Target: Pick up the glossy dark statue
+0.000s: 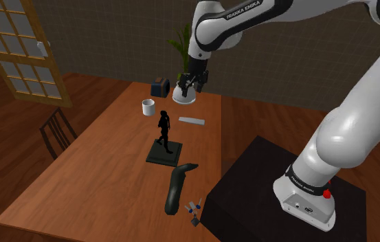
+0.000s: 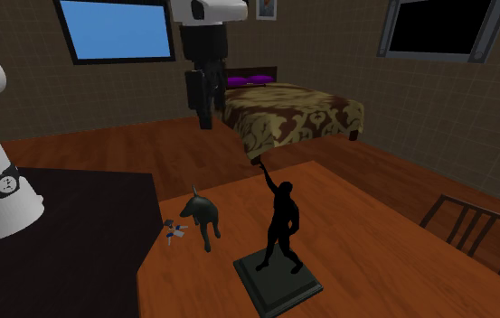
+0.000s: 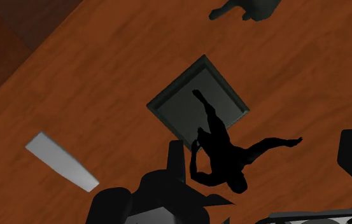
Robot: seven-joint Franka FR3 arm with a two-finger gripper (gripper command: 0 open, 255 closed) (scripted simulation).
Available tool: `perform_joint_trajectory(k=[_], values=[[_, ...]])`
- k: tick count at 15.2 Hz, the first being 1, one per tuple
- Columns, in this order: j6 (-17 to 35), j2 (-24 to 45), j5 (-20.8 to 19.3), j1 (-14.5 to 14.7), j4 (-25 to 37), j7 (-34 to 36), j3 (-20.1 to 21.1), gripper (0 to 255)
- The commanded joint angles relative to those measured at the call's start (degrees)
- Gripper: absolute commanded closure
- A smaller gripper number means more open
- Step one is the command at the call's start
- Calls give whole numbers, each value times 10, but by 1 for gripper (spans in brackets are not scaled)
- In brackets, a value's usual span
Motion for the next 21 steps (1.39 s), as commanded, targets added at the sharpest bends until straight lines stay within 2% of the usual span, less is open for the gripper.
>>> perform_joint_trajectory(k=[1,8,15,21], values=[[18,43,4,2,23,5,2,0],[60,199,16,3,134,10,3,0],[67,361,26,6,285,18,4,0],[93,386,27,6,283,13,5,0]])
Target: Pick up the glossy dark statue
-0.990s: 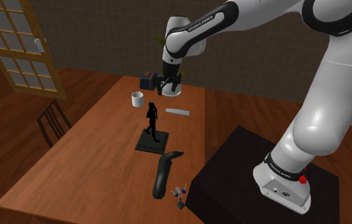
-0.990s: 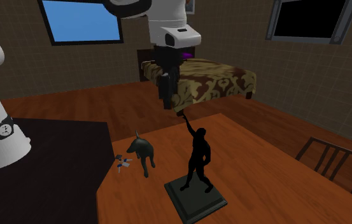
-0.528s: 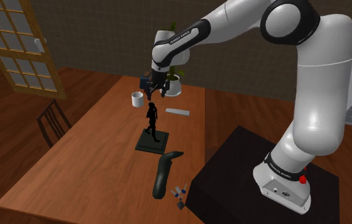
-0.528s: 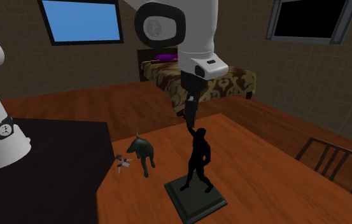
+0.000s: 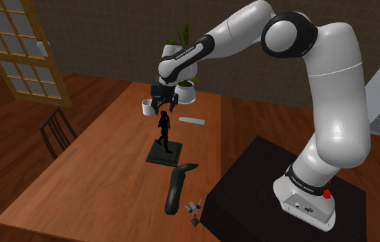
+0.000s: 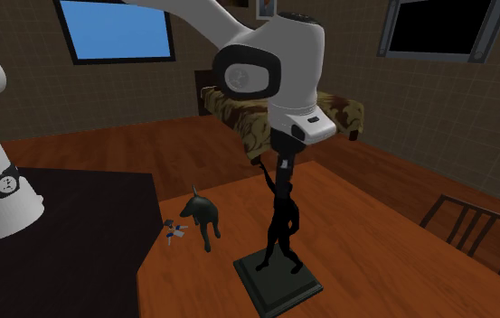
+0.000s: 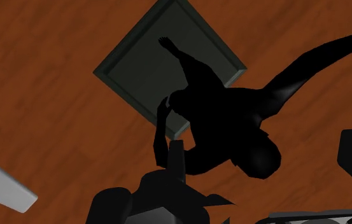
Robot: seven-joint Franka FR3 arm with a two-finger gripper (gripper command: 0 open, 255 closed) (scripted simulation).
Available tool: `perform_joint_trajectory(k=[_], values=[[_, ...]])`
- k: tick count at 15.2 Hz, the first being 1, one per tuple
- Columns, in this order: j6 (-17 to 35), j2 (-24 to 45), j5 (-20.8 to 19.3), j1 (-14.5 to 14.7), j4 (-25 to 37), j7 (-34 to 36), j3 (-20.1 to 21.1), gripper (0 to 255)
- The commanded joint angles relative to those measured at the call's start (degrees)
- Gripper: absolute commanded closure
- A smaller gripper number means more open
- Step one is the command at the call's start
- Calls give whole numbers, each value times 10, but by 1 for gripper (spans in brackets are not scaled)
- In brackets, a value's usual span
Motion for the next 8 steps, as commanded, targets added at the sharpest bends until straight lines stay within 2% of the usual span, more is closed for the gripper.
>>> perform_joint_trajectory(k=[1,4,5,8], values=[[10,10,0,0,0,-2,0,0],[18,18,1,0,0,-3,0,0],[18,18,1,0,0,-3,0,255],[19,18,1,1,0,-3,0,255]])
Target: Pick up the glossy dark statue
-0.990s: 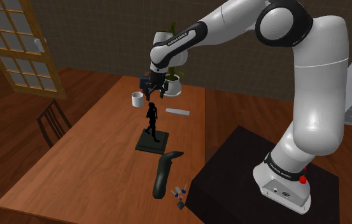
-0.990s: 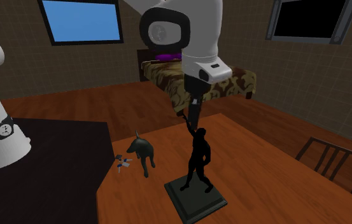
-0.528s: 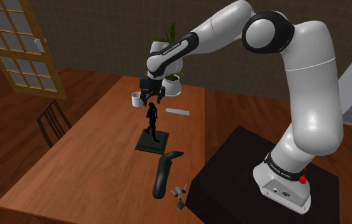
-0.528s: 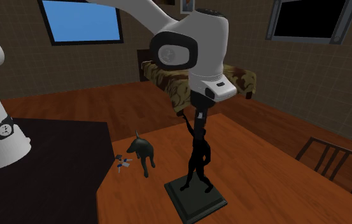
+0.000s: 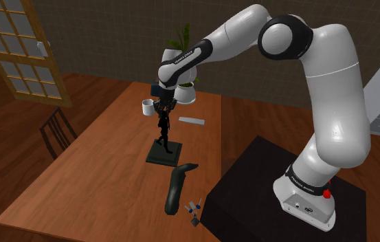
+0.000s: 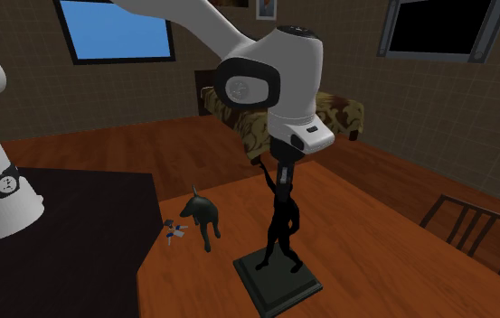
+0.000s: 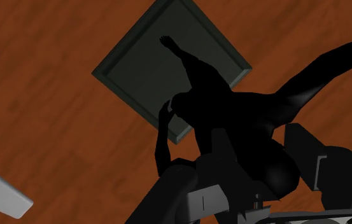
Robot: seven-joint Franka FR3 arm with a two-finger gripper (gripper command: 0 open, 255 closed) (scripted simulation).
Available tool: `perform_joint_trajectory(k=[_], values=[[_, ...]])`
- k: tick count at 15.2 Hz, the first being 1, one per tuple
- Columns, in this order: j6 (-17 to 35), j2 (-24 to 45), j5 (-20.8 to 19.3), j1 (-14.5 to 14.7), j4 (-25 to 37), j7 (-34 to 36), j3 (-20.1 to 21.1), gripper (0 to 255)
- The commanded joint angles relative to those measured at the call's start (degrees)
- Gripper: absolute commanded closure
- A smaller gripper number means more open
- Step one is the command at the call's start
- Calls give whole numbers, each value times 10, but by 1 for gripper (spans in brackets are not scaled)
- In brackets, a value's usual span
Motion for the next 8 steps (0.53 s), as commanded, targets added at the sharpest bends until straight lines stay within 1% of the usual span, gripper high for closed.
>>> perform_joint_trajectory(k=[1,6,8], values=[[0,1,0,0,0,0,0,255],[0,1,0,-1,0,-1,0,255],[-10,-9,0,-1,0,1,0,255]])
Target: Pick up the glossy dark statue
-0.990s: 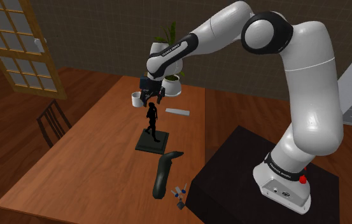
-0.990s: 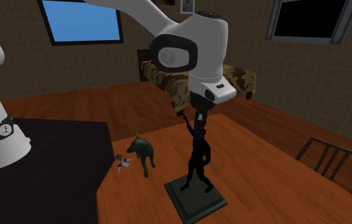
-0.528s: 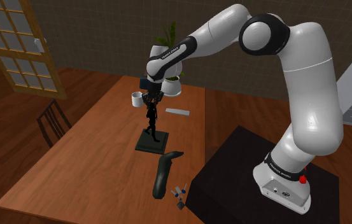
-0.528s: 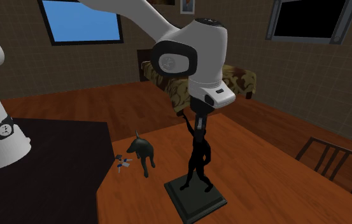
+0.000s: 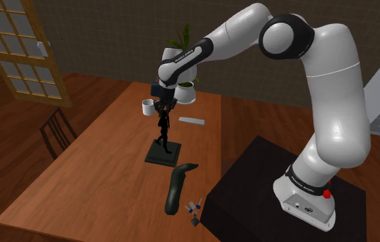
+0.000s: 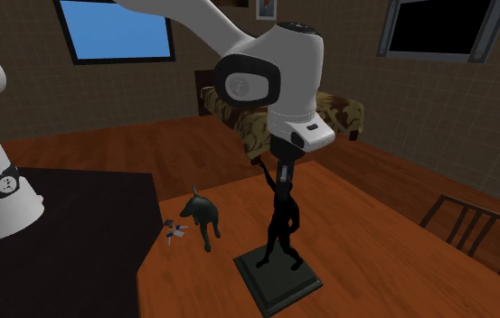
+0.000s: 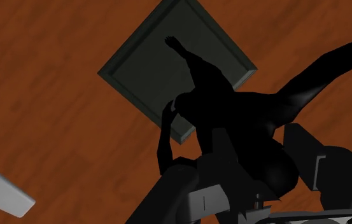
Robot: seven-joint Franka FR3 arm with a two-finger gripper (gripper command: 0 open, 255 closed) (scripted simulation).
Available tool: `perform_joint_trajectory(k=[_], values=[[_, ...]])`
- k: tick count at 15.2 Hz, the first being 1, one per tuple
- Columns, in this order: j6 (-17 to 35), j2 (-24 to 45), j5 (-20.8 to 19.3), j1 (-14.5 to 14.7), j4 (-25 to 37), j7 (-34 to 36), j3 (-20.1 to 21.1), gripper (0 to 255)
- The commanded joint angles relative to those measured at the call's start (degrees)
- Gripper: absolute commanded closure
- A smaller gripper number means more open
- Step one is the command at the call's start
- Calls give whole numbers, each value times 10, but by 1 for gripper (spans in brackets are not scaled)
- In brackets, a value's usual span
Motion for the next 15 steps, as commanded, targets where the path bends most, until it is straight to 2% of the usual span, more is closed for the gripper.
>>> perform_joint_trajectory(k=[1,15], values=[[-9,-9,0,0,1,2,0,255],[-77,-63,-3,-1,15,12,0,255]])
